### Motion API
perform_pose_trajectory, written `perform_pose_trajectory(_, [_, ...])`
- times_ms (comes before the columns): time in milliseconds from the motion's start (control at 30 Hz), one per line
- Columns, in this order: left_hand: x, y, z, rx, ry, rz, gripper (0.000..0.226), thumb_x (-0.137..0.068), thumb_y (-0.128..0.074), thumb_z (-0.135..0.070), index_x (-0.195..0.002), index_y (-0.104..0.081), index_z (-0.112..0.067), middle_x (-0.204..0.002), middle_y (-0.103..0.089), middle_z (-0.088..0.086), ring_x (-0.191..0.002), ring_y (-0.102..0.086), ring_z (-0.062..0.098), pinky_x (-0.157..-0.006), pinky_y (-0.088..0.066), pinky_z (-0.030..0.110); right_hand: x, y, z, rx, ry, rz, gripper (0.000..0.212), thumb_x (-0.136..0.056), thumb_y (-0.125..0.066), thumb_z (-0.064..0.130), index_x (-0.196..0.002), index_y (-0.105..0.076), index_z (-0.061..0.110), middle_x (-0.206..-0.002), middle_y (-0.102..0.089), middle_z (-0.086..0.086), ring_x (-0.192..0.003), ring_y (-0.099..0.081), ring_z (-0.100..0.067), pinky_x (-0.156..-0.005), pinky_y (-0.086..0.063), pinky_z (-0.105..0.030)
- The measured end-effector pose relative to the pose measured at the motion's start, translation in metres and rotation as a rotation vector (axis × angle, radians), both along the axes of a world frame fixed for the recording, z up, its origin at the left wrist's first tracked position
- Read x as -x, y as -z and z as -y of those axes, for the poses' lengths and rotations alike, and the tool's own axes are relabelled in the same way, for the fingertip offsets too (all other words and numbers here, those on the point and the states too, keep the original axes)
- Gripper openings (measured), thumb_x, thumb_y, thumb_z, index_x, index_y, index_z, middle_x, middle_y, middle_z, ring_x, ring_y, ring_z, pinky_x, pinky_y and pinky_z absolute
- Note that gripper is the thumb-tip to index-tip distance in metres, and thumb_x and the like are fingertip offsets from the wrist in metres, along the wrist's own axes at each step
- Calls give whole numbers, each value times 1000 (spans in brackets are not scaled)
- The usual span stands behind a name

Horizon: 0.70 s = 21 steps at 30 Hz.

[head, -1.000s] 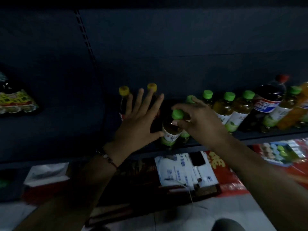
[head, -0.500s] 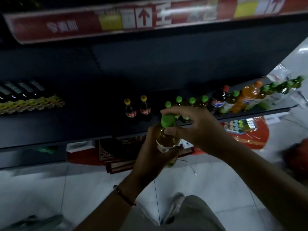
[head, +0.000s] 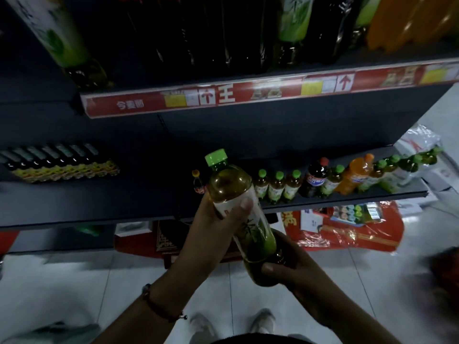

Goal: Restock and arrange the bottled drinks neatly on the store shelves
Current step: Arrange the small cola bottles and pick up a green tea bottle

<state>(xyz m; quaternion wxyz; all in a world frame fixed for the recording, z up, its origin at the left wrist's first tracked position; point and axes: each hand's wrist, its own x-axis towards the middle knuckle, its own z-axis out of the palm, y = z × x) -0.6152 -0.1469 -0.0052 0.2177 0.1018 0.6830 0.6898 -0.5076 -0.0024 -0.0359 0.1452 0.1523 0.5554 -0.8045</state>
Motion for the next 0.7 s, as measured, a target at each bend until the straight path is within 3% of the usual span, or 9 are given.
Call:
perform_pose_trajectory(100, [-5, -7, -3, -8, -37, 10, 43, -82, -54, -64, -120, -53, -43, -101, -67, -30, -95, -61, -16, -67, -50, 6, 3, -7, -2, -93, 53, -36, 72, -56, -89, 23, -120, -58, 29, -105, -70, 2, -94, -70, -18, -74, -55, -26])
perform_pose_trajectory(167, [-2, -12, -2, -5, -67, 14, 38, -86, -54, -63, -121, -53, -45, -102, -65, -34, -94, -59, -19, -67, -49, 5, 7, -12, -5, -152, 42, -56, 67, -64, -88, 15, -120, -56, 31, -103, -71, 9, -95, -70, -13, -75, -55, -25])
perform_pose_trajectory(300, [15, -20, 10, 8, -91, 53, 41, -78, -65, -47, -118, -59, -41, -111, -69, -12, -105, -66, 6, -87, -56, 32, 22, -28, -7, -336, -3, -109, 59, -66, -81, 24, -113, -50, 41, -98, -69, 27, -95, -67, 3, -77, -56, -19])
perform_pose_trajectory(367, [25, -27, 21, 34, -88, 28, 50, -73, -71, -42, -121, -56, -39, -112, -70, -7, -106, -67, 14, -90, -57, 38, 32, -35, -6, -409, -12, -145, 57, -65, -80, 32, -109, -47, 45, -95, -66, 32, -94, -64, 9, -72, -54, -14])
perform_pose_trajectory(467, [41, -38, 40, 84, -97, -8, 67, -66, -77, -44, -127, -53, -33, -114, -69, -5, -107, -67, 15, -87, -58, 35, 52, -43, 0, -471, -32, -184, 64, -60, -81, 44, -111, -44, 50, -100, -64, 37, -96, -64, 8, -78, -55, -21])
perform_pose_trajectory(533, [55, -46, 52, 109, -111, -27, 66, -69, -81, -40, -128, -52, -31, -113, -70, -4, -105, -68, 13, -82, -58, 28, 68, -47, 7, -535, -29, -222, 68, -63, -85, 45, -117, -44, 54, -106, -62, 36, -99, -62, 8, -83, -53, -24])
perform_pose_trajectory(700, [97, -75, 86, 132, -109, -145, 41, -82, -73, -26, -120, -59, -31, -104, -73, -9, -97, -70, 6, -74, -53, 17, 112, -70, 35, -680, 3, -365, 69, -65, -85, 41, -118, -43, 55, -109, -56, 42, -100, -56, 17, -73, -45, -7])
